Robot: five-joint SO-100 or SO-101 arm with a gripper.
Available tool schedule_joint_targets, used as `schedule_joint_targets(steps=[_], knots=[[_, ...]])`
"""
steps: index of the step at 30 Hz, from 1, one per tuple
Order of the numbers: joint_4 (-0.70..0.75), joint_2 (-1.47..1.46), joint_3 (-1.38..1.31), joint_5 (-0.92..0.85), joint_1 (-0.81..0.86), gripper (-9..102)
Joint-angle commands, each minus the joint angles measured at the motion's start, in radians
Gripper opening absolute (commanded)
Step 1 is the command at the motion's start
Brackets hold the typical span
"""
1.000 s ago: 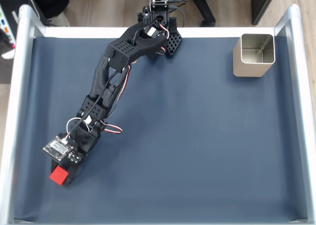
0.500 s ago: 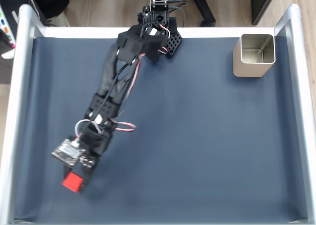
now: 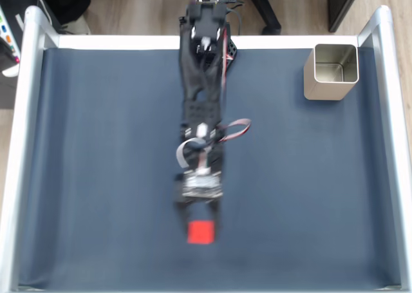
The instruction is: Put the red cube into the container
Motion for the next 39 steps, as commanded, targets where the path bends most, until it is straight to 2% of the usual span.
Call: schedule_joint_targets(steps=[1,7,11,17,27,39], knots=[[0.044,0.19,0.095,-0.018,-0.097,0],[0.147,0.437,0.296,-0.015,-0.319,0],[0.244,0.541,0.359,-0.002,-0.46,0],[0.304,0.68,0.439,0.005,-0.658,0],[0.509,0.819,0.426,0.041,-0.968,0],[0.644,0.874,0.391,0.089,-1.198,0]])
